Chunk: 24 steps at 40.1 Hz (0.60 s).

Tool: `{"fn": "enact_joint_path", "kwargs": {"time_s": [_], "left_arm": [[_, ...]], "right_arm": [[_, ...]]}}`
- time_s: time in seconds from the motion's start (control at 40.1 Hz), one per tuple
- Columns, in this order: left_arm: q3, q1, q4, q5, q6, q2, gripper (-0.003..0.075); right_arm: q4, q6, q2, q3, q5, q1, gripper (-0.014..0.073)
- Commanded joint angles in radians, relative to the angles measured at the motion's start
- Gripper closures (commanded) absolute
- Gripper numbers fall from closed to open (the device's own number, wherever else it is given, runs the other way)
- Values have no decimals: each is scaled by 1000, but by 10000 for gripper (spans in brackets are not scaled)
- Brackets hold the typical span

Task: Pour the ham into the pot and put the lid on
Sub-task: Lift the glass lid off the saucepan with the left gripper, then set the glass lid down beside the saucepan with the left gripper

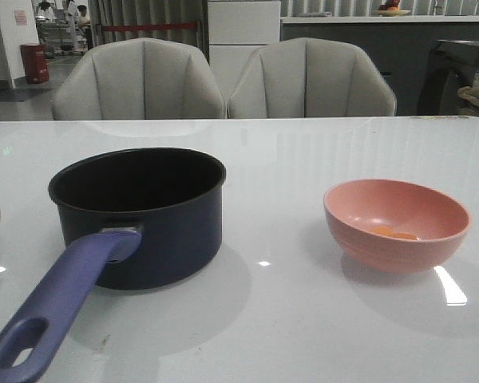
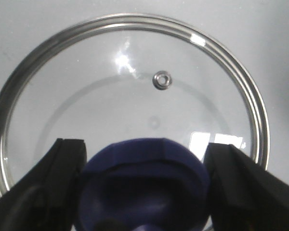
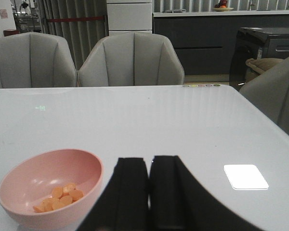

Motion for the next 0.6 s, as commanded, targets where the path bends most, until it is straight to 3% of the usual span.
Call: {"fn": "enact_joint_path", "kwargs": {"time_s": [0.0,0.574], "left_arm": [[-8,-1,-18,-41,-2,-22,575],[45,-1,-18,-91,-2,1,572]], "right_arm": [[-9,1,-20,11,-84,-6,428],[-9,1,-20,11,-84,-6,428]]}}
